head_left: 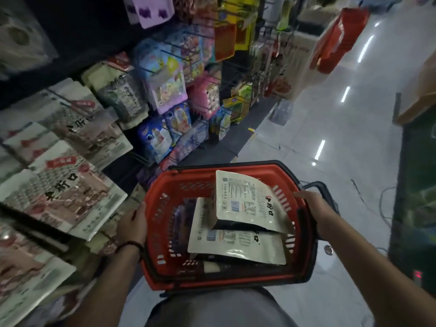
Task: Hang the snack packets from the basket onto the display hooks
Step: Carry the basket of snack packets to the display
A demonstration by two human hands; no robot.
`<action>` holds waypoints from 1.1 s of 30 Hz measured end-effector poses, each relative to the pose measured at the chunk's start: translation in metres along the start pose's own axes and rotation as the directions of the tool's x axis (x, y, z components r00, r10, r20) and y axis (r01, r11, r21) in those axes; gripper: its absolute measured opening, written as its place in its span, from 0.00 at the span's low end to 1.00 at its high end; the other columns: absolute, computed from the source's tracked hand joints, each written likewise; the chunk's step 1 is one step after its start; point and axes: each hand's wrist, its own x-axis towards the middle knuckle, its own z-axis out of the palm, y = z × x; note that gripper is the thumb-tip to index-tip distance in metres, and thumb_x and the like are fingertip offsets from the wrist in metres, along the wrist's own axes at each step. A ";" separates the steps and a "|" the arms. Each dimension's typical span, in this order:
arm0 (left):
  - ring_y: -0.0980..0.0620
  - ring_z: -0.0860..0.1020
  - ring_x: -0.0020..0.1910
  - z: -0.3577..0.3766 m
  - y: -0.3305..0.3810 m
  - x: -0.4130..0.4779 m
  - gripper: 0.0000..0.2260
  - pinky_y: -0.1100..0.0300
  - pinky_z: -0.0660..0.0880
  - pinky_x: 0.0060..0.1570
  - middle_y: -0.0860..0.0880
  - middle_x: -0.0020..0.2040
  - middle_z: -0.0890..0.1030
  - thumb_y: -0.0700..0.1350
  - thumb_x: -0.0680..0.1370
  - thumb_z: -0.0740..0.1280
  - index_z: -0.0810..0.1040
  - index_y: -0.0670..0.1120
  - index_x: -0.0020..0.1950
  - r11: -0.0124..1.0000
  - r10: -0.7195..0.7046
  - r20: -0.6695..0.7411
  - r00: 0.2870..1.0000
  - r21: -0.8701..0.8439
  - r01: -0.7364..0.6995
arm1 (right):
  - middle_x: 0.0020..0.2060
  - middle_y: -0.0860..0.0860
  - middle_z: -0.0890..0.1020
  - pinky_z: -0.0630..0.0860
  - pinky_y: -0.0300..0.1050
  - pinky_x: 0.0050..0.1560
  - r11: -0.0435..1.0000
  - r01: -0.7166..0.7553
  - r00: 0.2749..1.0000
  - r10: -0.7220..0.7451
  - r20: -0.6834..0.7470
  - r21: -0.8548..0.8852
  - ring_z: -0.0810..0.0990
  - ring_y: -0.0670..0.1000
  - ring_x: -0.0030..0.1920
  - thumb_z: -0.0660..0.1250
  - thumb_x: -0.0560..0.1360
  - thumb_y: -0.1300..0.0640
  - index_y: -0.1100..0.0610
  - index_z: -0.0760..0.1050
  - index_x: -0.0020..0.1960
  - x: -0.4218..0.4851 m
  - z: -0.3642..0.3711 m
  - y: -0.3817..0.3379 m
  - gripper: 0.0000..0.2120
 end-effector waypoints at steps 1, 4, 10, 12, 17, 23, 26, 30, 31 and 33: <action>0.39 0.79 0.61 0.006 0.002 0.000 0.21 0.48 0.71 0.59 0.49 0.54 0.83 0.63 0.84 0.61 0.85 0.48 0.54 1.000 -0.022 -0.019 1.000 -0.010 0.022 | 0.54 0.64 0.88 0.80 0.71 0.63 1.000 -0.005 1.000 0.006 0.029 -0.011 0.87 0.70 0.56 0.73 0.68 0.45 0.59 0.85 0.61 0.017 0.001 -0.015 0.27; 0.36 0.76 0.69 0.019 0.013 0.001 0.24 0.46 0.70 0.66 0.40 0.66 0.82 0.65 0.84 0.59 0.84 0.48 0.61 0.995 -0.101 -0.053 0.993 -0.010 0.101 | 0.56 0.66 0.87 0.79 0.70 0.65 0.997 -0.012 0.995 0.019 0.094 -0.077 0.85 0.71 0.59 0.72 0.69 0.47 0.62 0.85 0.60 0.063 0.011 -0.056 0.26; 0.41 0.79 0.58 0.038 0.021 0.037 0.24 0.47 0.70 0.59 0.42 0.62 0.84 0.68 0.83 0.59 0.84 0.52 0.59 0.968 -0.247 0.009 0.969 -0.046 0.247 | 0.53 0.63 0.88 0.80 0.73 0.63 0.980 0.008 0.992 0.017 0.122 -0.200 0.87 0.68 0.55 0.75 0.62 0.43 0.59 0.86 0.58 0.164 0.052 -0.121 0.29; 0.42 0.80 0.56 0.042 0.010 0.057 0.21 0.51 0.71 0.53 0.46 0.55 0.85 0.68 0.82 0.60 0.83 0.54 0.54 0.964 -0.260 0.063 0.964 -0.040 0.263 | 0.51 0.63 0.88 0.81 0.70 0.62 0.974 0.015 0.997 0.002 0.076 -0.224 0.87 0.68 0.55 0.74 0.65 0.46 0.60 0.86 0.56 0.177 0.074 -0.136 0.25; 0.41 0.87 0.47 0.056 -0.008 0.082 0.20 0.40 0.83 0.54 0.47 0.49 0.88 0.65 0.79 0.69 0.83 0.49 0.58 0.875 -0.416 0.193 0.888 -0.180 0.449 | 0.48 0.64 0.89 0.84 0.65 0.58 0.957 0.009 0.999 0.006 0.052 -0.290 0.88 0.65 0.47 0.72 0.69 0.47 0.62 0.86 0.54 0.205 0.108 -0.170 0.21; 0.44 0.88 0.45 0.093 -0.062 0.097 0.28 0.39 0.83 0.53 0.52 0.44 0.89 0.81 0.66 0.66 0.86 0.62 0.52 0.871 -0.435 0.228 0.871 -0.138 0.471 | 0.35 0.59 0.86 0.81 0.49 0.41 0.937 0.046 0.997 -0.023 0.071 -0.345 0.84 0.59 0.34 0.70 0.73 0.54 0.63 0.85 0.50 0.249 0.135 -0.198 0.13; 0.46 0.86 0.46 0.096 -0.028 0.079 0.27 0.41 0.82 0.56 0.54 0.42 0.89 0.78 0.68 0.64 0.86 0.58 0.49 0.884 -0.442 0.107 0.890 -0.117 0.453 | 0.37 0.60 0.85 0.79 0.49 0.41 0.930 0.065 0.988 -0.010 0.152 -0.361 0.83 0.59 0.34 0.70 0.72 0.53 0.63 0.85 0.51 0.281 0.146 -0.214 0.15; 0.45 0.86 0.49 0.119 -0.029 0.065 0.38 0.42 0.80 0.59 0.51 0.44 0.89 0.79 0.64 0.66 0.85 0.46 0.52 0.816 -0.544 -0.012 0.839 -0.241 0.526 | 0.44 0.63 0.87 0.81 0.52 0.46 0.899 0.060 0.952 0.080 0.296 -0.435 0.85 0.61 0.39 0.68 0.76 0.54 0.65 0.85 0.56 0.324 0.168 -0.232 0.17; 0.44 0.86 0.51 0.129 -0.032 0.063 0.40 0.42 0.80 0.60 0.50 0.47 0.89 0.79 0.64 0.66 0.85 0.45 0.55 0.800 -0.572 -0.042 0.819 -0.249 0.546 | 0.45 0.64 0.87 0.82 0.53 0.49 0.891 0.070 0.933 0.101 0.346 -0.448 0.86 0.61 0.40 0.66 0.77 0.56 0.66 0.85 0.57 0.336 0.174 -0.233 0.17; 0.42 0.85 0.54 0.150 -0.024 0.057 0.37 0.41 0.79 0.62 0.48 0.50 0.89 0.76 0.67 0.67 0.84 0.45 0.56 0.777 -0.610 -0.107 0.785 -0.275 0.566 | 0.48 0.66 0.88 0.82 0.57 0.55 0.876 0.111 0.902 0.109 0.417 -0.469 0.87 0.62 0.42 0.67 0.75 0.58 0.68 0.85 0.57 0.364 0.183 -0.234 0.17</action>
